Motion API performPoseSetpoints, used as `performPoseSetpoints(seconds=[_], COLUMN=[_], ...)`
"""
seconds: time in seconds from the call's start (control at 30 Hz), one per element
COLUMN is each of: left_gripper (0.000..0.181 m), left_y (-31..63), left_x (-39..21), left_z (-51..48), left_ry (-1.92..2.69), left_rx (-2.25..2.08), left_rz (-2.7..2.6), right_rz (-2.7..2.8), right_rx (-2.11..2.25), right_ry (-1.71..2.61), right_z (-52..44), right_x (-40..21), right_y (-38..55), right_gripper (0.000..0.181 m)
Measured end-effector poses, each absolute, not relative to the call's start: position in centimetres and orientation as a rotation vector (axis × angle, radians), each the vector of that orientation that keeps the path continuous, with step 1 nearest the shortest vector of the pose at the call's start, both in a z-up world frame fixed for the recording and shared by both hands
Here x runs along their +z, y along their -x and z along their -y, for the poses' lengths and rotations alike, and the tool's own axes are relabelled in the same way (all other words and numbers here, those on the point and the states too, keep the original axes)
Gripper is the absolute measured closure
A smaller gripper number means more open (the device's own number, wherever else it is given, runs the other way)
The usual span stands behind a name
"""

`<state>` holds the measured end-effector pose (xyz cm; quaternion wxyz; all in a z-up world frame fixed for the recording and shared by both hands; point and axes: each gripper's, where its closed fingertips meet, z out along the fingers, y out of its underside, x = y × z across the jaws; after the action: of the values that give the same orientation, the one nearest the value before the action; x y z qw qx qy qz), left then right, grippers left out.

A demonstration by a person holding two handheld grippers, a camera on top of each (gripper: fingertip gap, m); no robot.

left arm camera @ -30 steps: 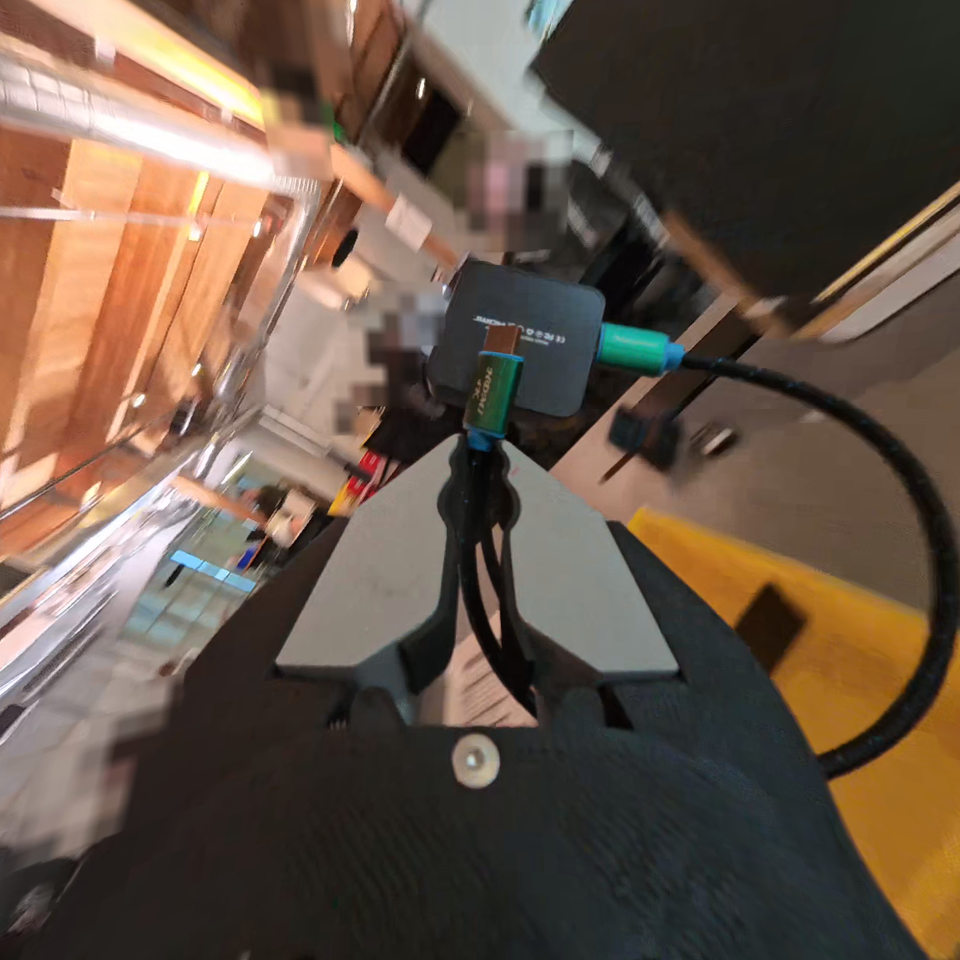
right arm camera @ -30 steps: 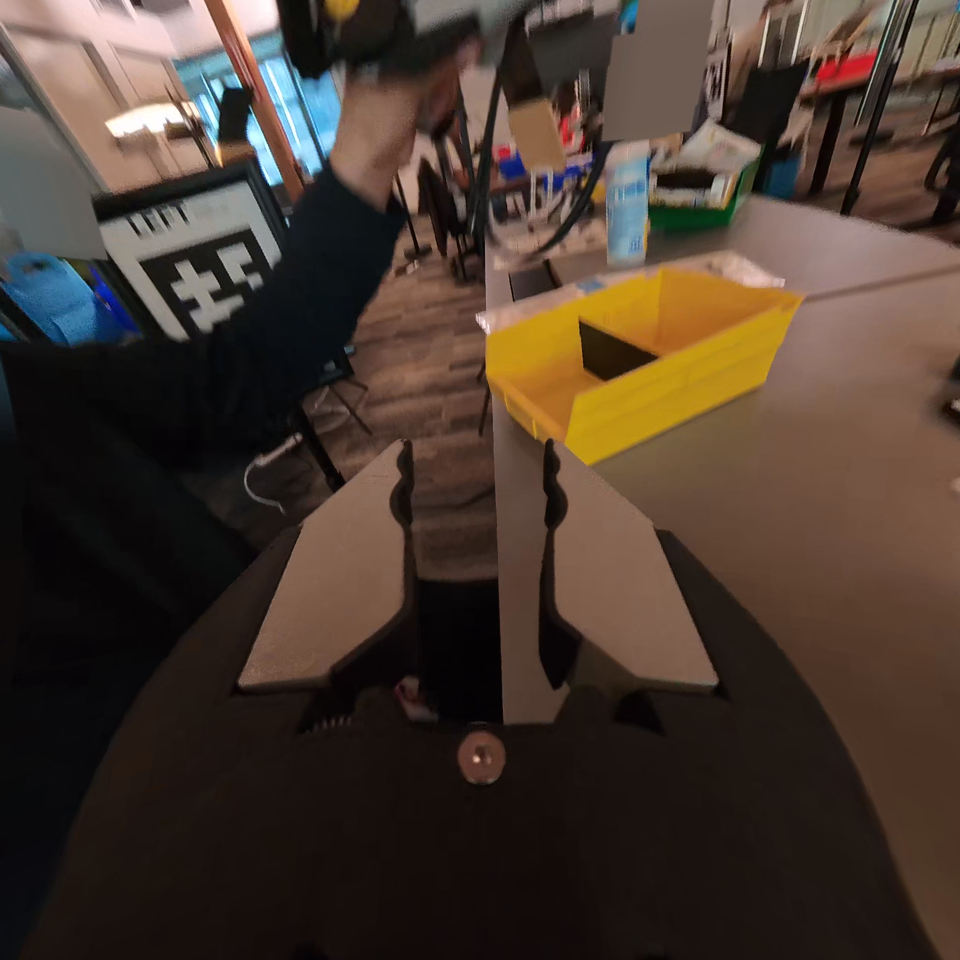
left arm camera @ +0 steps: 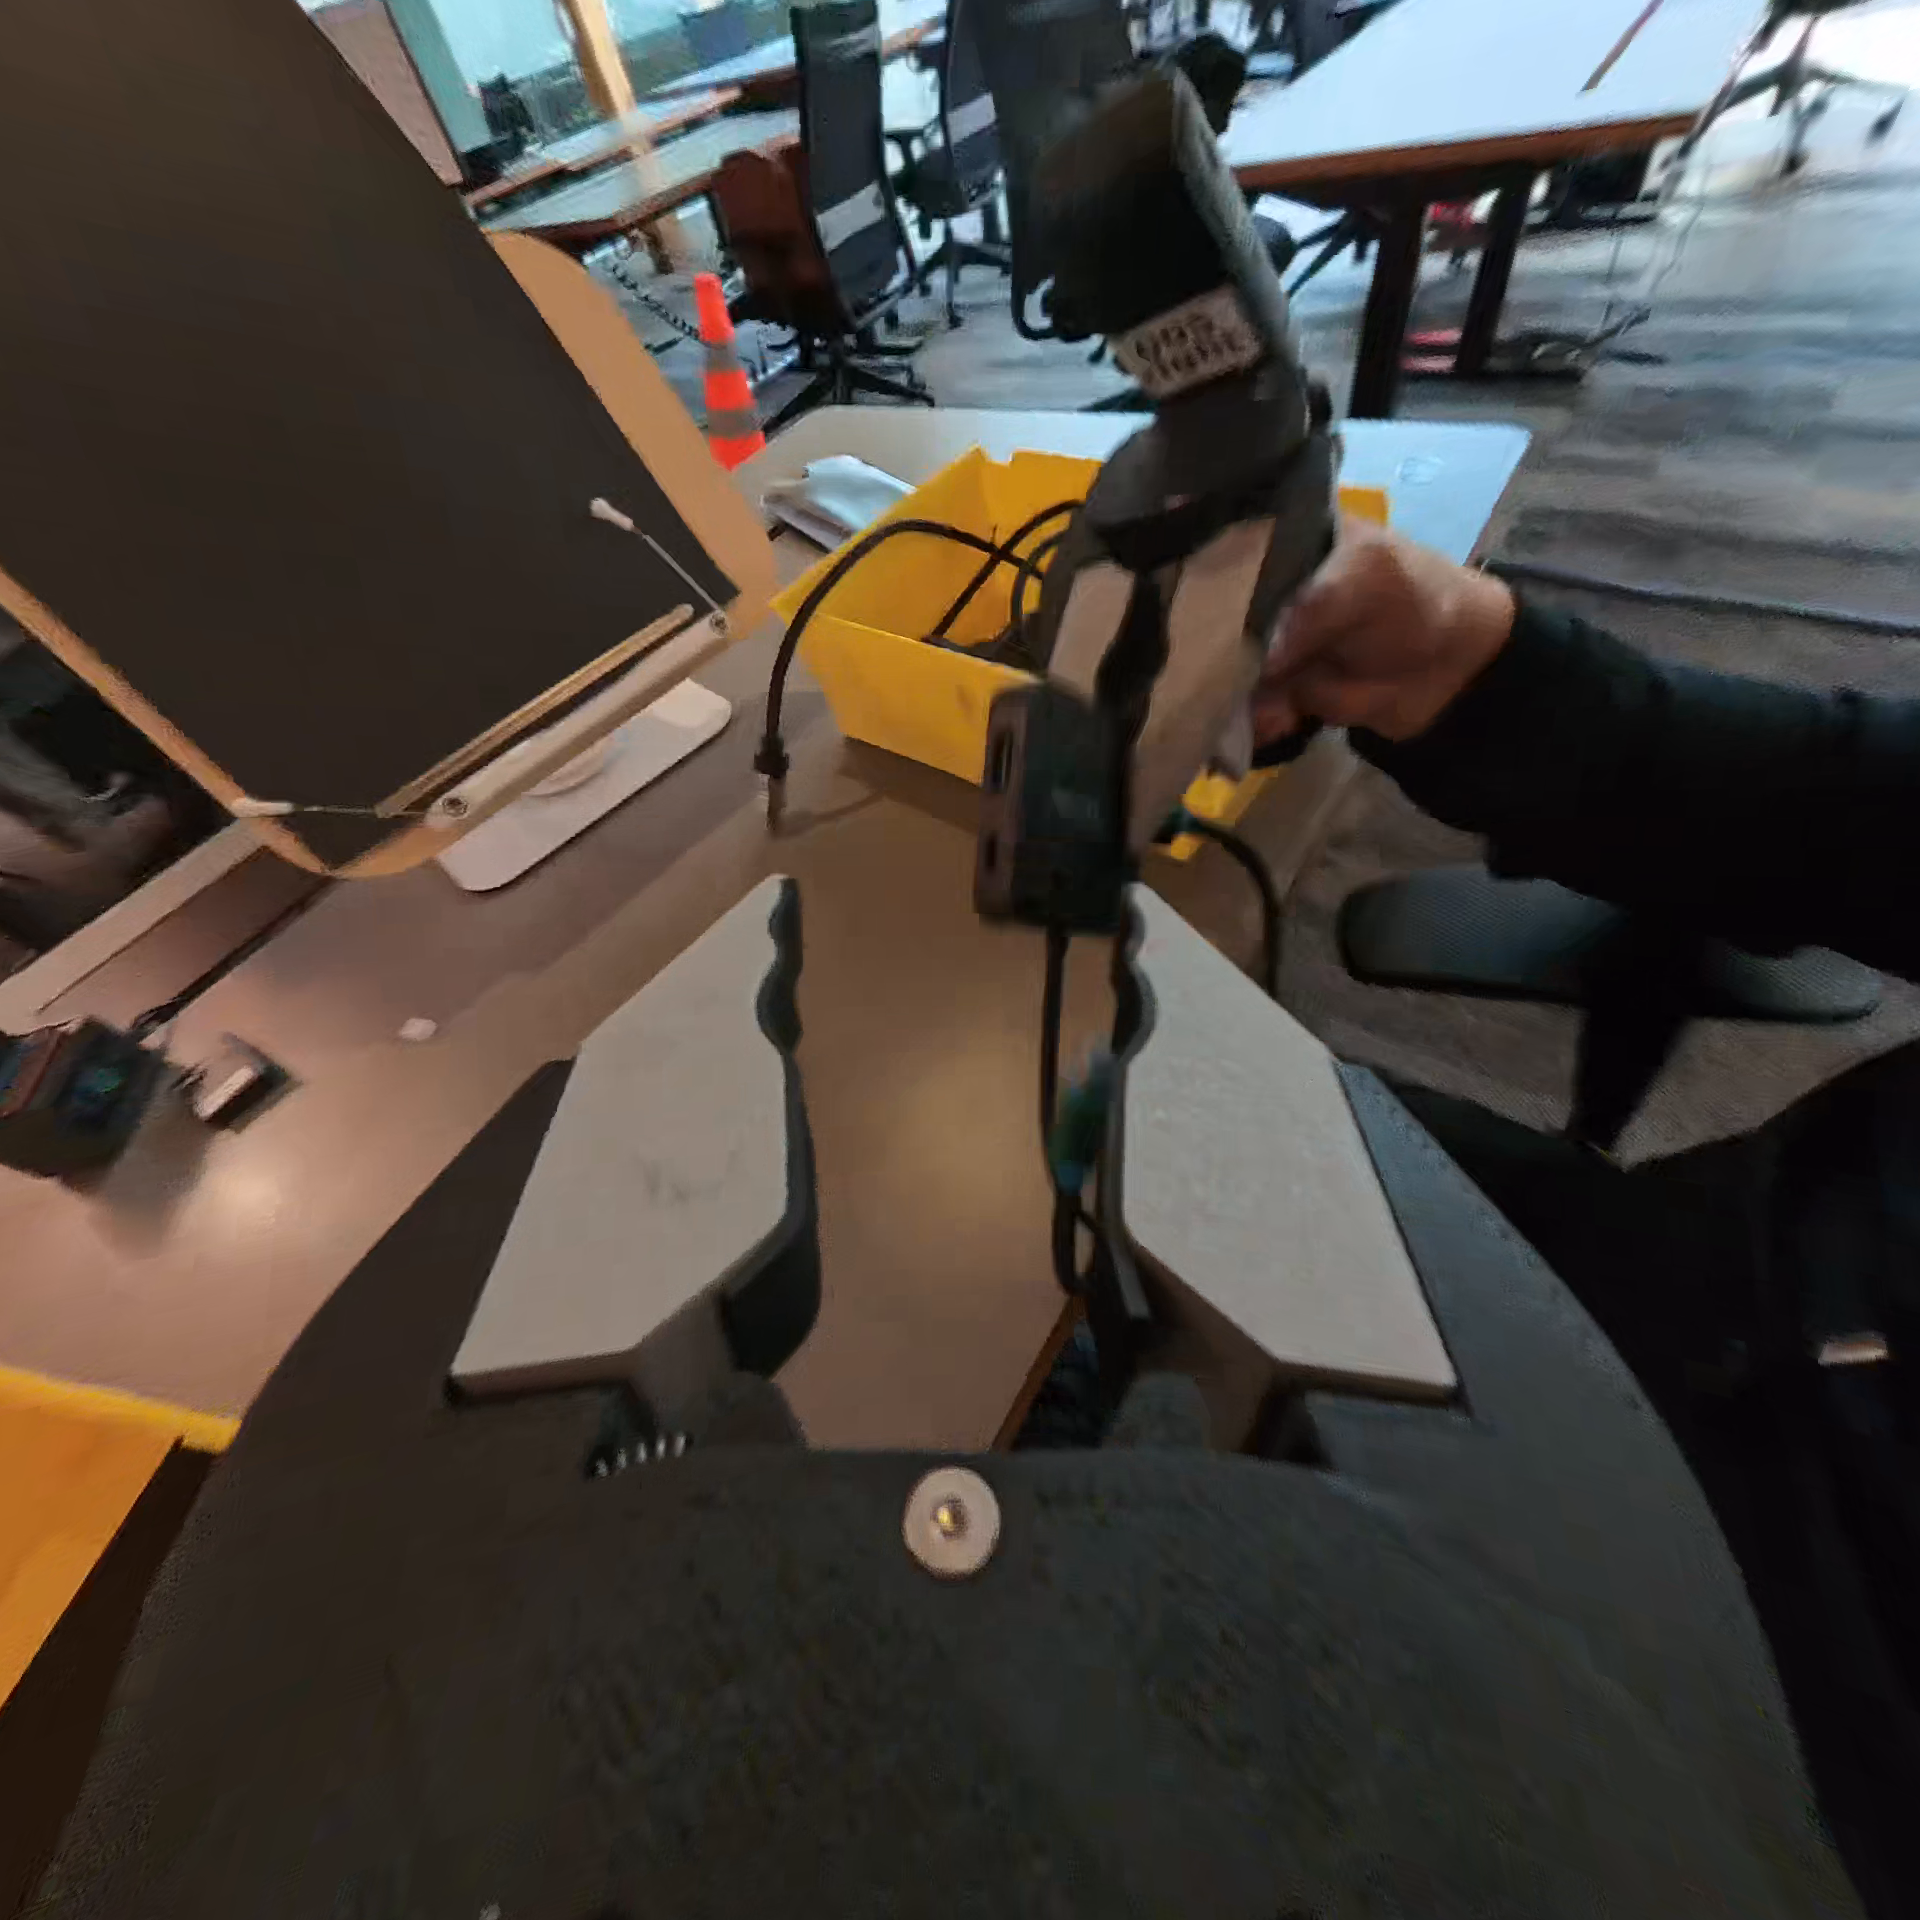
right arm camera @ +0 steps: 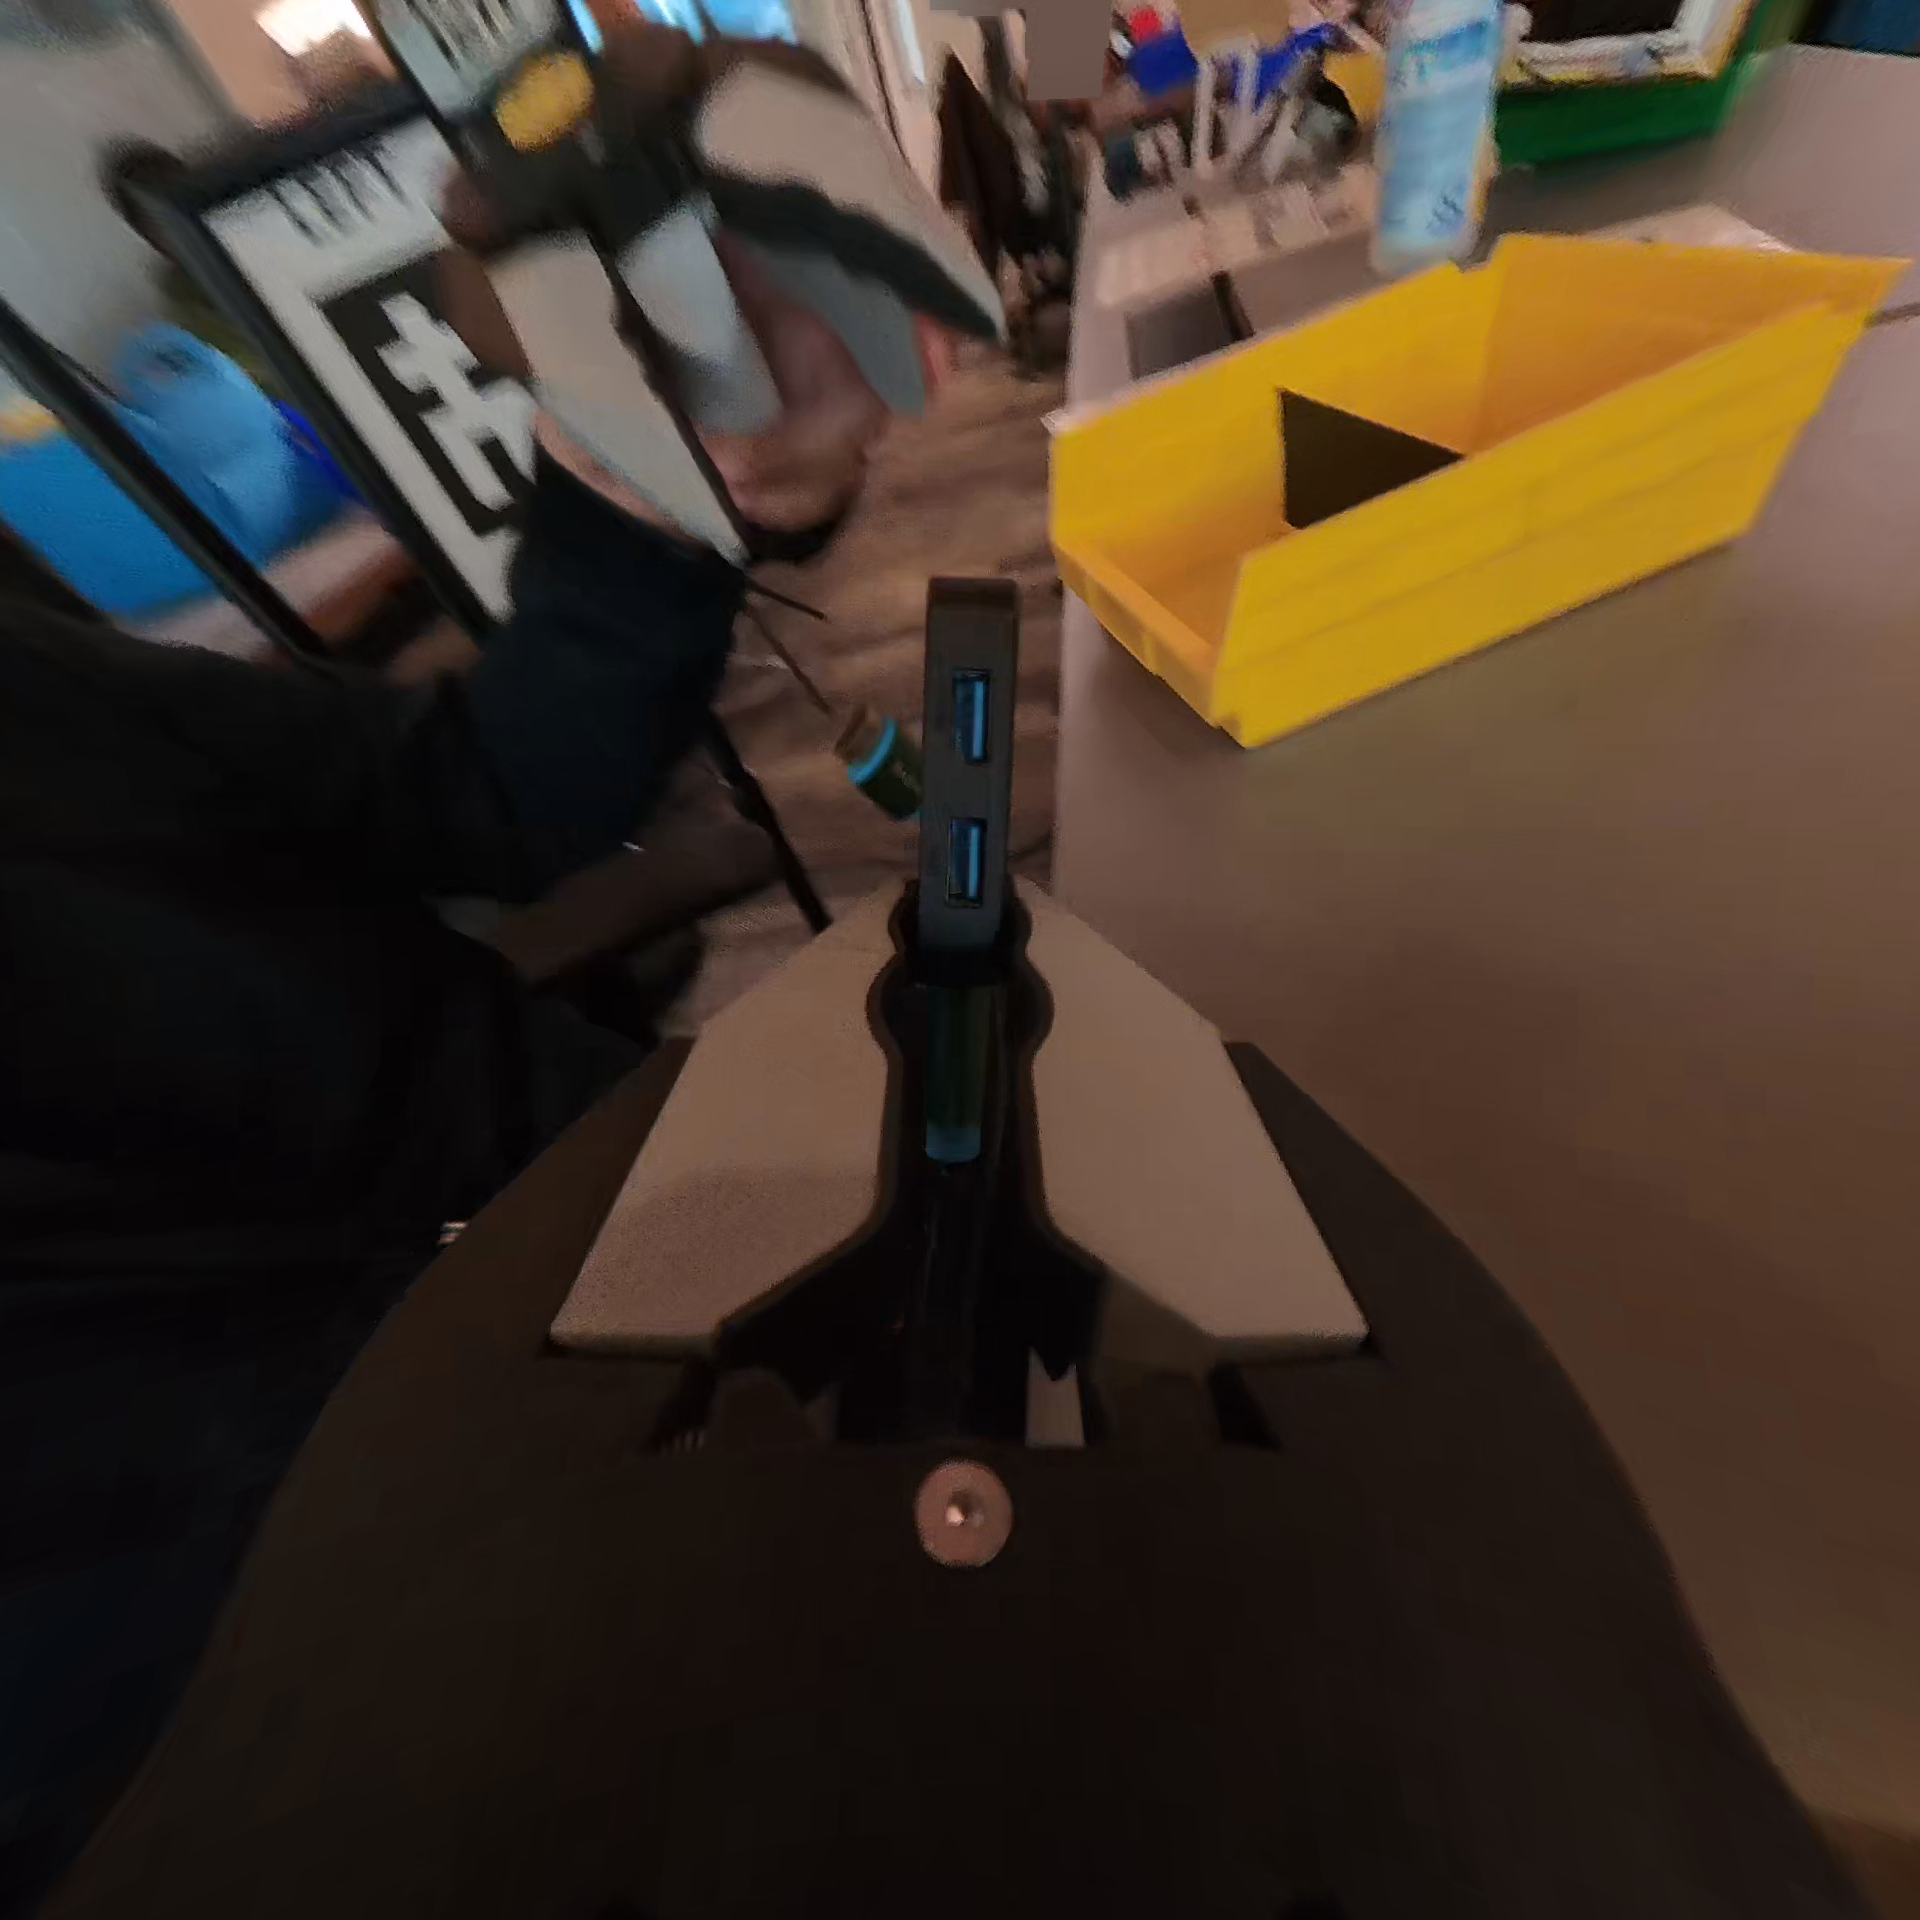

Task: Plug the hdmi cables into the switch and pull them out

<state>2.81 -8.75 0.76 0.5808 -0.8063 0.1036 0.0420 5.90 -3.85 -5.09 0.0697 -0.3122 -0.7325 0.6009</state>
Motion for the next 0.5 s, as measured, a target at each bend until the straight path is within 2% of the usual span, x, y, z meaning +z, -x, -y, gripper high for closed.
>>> performPoseSetpoints(seconds=[0.1, 0.2, 0.23, 0.3, 0.33, 0.43, 0.5], left_gripper=[0.129, 0.125, 0.128, 0.156, 0.164, 0.17, 0.17], left_y=[-3.0, -5.2, -5.7, -7.5, -8.0, -9.2, -9.1], left_x=[1.5, -2.9, -4.4, -5.5, -5.6, -6.2, -6.3], left_z=[7.6, 5.7, 5.4, 5.3, 5.5, 6.3, 6.5], left_ry=[1.858, 2.011, 2.05, 2.03, 2.015, 2.003, 1.993], left_rx=[-0.011, -0.137, -0.131, -0.174, -0.194, -0.229, -0.203], left_rz=[-0.215, -0.272, -0.303, -0.391, -0.41, -0.444, -0.412], right_rz=[2.217, 2.208, 2.214, 2.237, 2.261, 2.408, 2.407], right_rx=[1.848, 1.898, 1.903, 1.887, 1.923, 1.873, 1.716], right_ry=[0.895, 0.824, 0.818, 0.833, 0.829, 0.875, 0.836], right_z=[5.2, 6.3, 6.6, 6.5, 6.7, 6.6, 6.1], right_x=[-4.9, -4.2, -4.2, -4.6, -4.6, -5.5, -6.5], right_y=[-6.2, -6.7, -6.8, -7.1, -7.7, -9.4, -9.2], right_gripper=[0.17, 0.17, 0.17, 0.169, 0.167, 0.156, 0.167])
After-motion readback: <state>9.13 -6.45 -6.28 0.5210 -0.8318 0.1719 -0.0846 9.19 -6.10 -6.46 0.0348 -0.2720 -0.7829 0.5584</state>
